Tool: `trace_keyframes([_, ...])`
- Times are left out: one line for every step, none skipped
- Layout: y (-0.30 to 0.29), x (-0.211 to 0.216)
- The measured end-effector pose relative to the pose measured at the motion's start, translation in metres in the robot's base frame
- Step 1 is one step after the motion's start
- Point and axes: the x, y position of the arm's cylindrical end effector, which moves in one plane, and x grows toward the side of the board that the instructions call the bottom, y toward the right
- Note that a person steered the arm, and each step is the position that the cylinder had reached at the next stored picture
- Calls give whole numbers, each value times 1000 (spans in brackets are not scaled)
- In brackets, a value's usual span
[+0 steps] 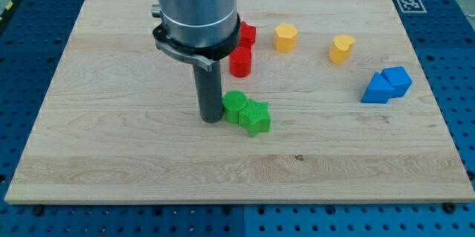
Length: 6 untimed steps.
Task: Separate the green circle from green star
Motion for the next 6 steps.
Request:
trace_keyframes([21, -1])
trace_keyframes([39, -3])
trace_keyframes([36, -3])
trace_keyframes([36, 20])
trace_keyframes([45, 30])
trace_keyframes([77, 30])
